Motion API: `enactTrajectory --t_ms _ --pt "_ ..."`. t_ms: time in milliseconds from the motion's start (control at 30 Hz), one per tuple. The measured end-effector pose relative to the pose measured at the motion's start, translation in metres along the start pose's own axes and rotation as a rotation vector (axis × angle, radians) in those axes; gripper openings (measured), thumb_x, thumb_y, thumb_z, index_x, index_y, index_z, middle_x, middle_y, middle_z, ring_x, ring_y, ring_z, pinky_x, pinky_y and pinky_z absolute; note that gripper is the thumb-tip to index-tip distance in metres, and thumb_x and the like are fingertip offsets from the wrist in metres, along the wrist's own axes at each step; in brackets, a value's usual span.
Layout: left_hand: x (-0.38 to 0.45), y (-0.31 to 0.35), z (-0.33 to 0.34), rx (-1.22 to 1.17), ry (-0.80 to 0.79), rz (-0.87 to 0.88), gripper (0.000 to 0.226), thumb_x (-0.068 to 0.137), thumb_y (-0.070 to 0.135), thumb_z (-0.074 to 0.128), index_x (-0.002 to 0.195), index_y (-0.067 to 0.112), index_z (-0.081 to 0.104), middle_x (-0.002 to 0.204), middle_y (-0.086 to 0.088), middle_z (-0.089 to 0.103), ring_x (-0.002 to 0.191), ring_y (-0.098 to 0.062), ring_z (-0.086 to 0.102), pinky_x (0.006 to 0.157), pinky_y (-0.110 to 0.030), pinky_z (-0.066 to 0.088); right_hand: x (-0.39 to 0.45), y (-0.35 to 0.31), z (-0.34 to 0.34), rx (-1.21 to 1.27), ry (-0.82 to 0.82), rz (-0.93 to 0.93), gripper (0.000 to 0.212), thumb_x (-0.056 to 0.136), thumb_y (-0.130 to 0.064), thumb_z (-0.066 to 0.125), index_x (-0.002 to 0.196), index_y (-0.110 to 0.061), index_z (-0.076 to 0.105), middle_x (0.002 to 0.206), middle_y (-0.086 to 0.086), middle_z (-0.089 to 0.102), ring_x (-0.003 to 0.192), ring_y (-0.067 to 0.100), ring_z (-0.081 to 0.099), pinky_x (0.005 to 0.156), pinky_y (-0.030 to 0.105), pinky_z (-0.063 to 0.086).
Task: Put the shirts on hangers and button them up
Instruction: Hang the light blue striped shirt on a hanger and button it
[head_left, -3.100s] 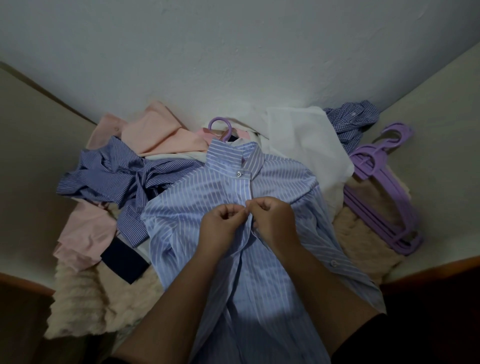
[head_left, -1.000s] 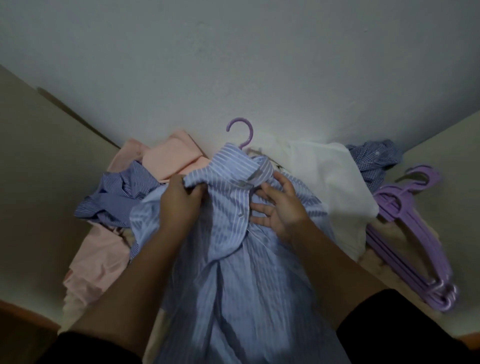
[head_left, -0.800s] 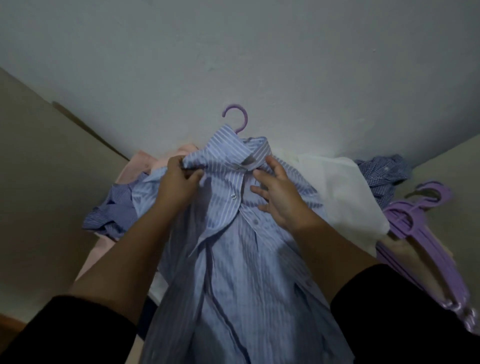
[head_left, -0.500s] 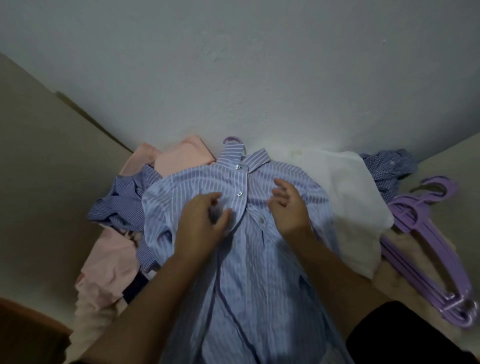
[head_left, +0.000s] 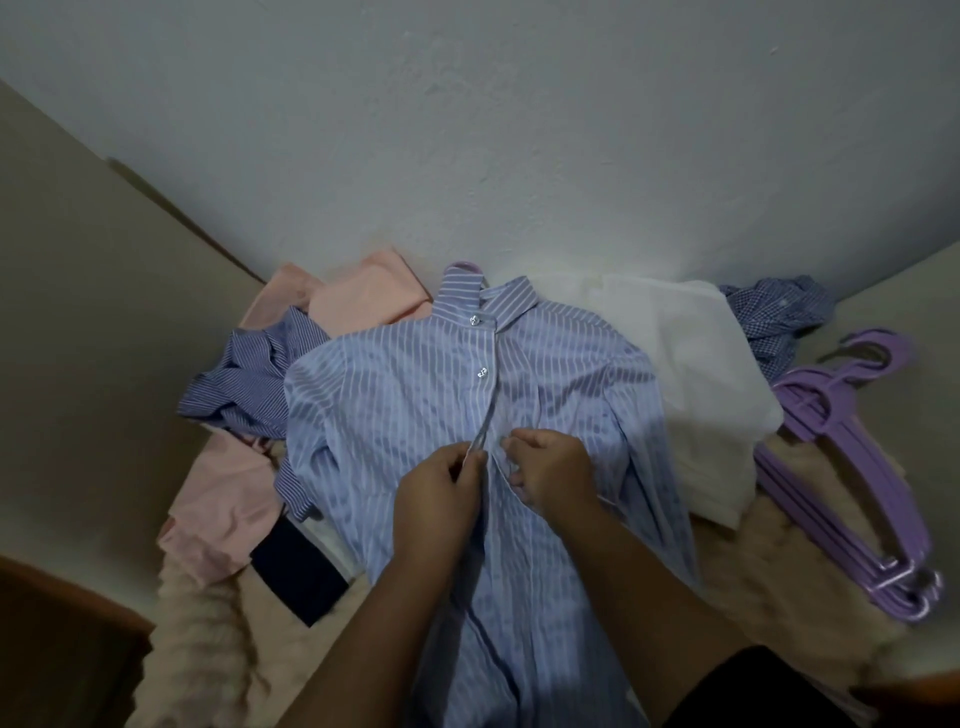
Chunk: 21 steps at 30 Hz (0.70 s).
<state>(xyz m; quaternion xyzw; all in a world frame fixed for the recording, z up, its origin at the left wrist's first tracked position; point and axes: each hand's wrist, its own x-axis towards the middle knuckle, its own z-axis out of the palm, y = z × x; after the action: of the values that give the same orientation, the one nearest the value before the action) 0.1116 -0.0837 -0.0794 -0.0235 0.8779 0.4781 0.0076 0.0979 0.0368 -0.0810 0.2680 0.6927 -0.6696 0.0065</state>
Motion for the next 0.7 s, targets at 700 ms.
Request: enactTrajectory --t_ms 700 --pt "-0.001 0.014 -0.007 -0.333 -0.099 -0.046 0.021 0.093 0.018 0.059 0.082 0.024 0.075 0.077 0.001 0.073 0.078 -0.022 0.069 0.074 -0.045 0.055 -0.018 -0.014 0.001 -0.134 -0.059 -0.111 0.022 0.094 -0.01 0.054 0.077 0.002 0.061 0.088 0.033 0.062 0.075 0.028 0.056 0.067 0.033 0.047"
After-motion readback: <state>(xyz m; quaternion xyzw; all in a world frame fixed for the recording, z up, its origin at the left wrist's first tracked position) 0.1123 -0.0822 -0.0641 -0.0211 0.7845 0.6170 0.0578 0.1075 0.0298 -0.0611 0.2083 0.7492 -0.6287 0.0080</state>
